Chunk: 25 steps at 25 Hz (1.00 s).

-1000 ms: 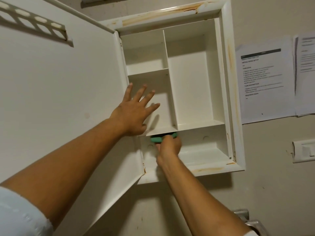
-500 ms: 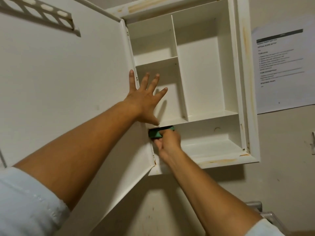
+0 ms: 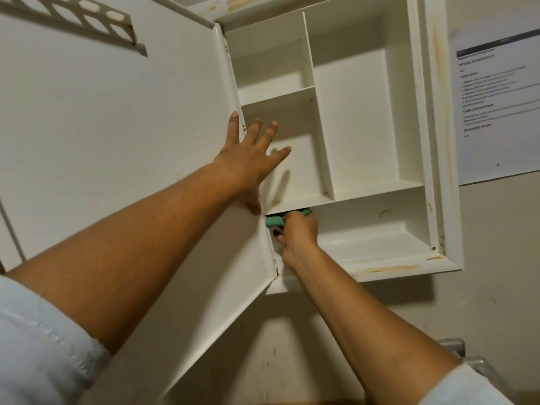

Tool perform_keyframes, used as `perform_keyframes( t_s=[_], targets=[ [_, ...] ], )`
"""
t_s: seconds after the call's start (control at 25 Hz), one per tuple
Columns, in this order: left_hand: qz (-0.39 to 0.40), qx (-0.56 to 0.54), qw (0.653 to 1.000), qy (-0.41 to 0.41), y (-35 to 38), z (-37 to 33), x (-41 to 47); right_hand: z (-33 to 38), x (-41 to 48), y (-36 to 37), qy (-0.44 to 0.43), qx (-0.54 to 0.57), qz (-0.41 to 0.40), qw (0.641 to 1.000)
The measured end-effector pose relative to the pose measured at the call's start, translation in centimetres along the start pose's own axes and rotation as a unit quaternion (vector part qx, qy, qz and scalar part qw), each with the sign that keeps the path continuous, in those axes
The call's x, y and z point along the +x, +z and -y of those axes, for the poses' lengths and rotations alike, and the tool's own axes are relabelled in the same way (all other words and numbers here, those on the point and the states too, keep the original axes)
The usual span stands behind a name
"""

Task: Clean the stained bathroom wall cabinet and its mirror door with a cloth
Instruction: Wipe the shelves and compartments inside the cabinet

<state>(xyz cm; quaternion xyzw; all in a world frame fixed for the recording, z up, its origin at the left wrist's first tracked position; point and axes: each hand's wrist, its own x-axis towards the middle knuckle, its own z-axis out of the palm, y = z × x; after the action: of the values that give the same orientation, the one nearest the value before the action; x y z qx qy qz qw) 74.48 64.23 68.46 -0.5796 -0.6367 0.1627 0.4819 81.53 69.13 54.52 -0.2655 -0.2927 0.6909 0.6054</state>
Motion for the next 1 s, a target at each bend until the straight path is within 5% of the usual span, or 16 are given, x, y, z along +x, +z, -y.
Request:
perform_keyframes(
  t_s=[0.12,0.28,0.4,0.6,0.72,0.8,0.88,0.92,1.0],
  targets=[
    [-0.018,0.011,1.0,0.009,-0.1,-0.2,-0.3,2.4,1.6,-2.9,0.048,0.029,0.026,0.998],
    [-0.017,0.008,1.0,0.016,0.3,-0.1,-0.2,1.2,1.4,-3.0,-0.055,0.055,-0.067,0.995],
    [-0.007,0.008,1.0,0.016,0.1,-0.3,-0.1,-1.6,-0.4,0.6,-0.05,-0.038,0.009,0.998],
    [-0.007,-0.001,1.0,0.015,-0.2,-0.2,-0.3,2.2,0.7,-3.9,0.041,0.008,0.075,0.996],
    [-0.01,-0.001,1.0,0.015,-0.2,-0.1,-0.2,3.7,-2.5,-7.4,-0.078,-0.009,0.024,0.997],
    [-0.011,-0.003,1.0,0.018,-0.1,-0.2,-0.3,4.2,-4.8,-9.6,-0.264,-0.149,-0.047,0.952],
    [-0.014,-0.002,1.0,0.014,0.0,-0.2,-0.2,4.0,-5.7,-10.7,-0.457,-0.327,-0.088,0.822],
    [-0.012,-0.003,1.0,0.011,0.0,-0.2,-0.2,3.6,-5.2,-10.4,-0.502,-0.407,-0.084,0.758],
    [-0.008,-0.009,1.0,0.009,-0.1,-0.3,-0.2,1.8,-3.5,-7.8,-0.5,-0.51,-0.034,0.699]
  ],
)
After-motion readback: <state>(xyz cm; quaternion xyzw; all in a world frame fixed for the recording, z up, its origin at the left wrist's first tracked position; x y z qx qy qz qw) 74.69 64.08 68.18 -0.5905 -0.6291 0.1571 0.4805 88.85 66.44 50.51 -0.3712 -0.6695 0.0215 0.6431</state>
